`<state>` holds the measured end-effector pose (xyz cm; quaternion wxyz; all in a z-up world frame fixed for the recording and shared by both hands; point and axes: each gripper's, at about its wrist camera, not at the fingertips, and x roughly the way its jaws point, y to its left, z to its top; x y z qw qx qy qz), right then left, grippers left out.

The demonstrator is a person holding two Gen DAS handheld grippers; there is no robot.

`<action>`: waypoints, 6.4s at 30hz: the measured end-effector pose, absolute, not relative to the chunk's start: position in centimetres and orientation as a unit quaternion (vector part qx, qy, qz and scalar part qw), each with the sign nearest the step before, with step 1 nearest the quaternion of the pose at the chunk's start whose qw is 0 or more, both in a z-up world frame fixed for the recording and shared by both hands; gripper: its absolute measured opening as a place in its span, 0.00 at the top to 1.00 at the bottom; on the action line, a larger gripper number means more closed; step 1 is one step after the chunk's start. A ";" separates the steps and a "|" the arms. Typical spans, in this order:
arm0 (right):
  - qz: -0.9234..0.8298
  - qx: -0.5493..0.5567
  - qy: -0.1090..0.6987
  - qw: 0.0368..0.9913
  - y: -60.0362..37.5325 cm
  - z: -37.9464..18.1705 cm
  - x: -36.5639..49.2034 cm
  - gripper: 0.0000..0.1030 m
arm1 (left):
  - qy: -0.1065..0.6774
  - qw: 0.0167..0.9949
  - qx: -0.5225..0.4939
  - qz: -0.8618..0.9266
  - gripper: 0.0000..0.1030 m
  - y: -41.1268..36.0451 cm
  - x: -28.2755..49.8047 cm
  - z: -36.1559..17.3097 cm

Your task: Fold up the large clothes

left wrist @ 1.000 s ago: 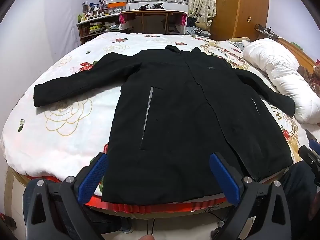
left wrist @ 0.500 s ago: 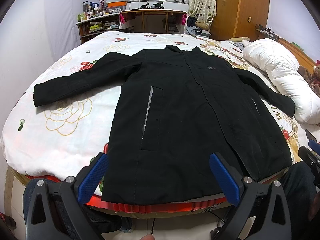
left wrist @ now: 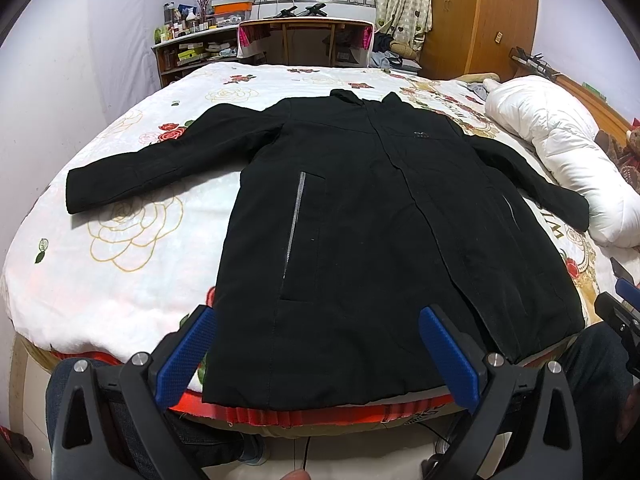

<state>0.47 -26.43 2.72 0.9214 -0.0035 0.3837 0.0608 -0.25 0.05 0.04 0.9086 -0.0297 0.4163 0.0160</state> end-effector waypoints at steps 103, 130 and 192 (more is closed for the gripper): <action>0.133 -0.060 0.412 0.900 -19.5 -2.1 22.9 0.10 | 0.387 0.855 -0.248 0.241 0.04 26.2 19.2 -8.5; 0.114 -0.026 0.430 0.895 -23.1 -2.4 26.2 0.10 | 0.312 0.919 -0.143 0.194 0.81 21.2 26.6 3.6; 0.064 0.080 0.468 0.878 -28.7 -6.2 40.6 0.94 | 0.405 0.911 -0.078 0.021 0.59 6.8 37.8 -6.7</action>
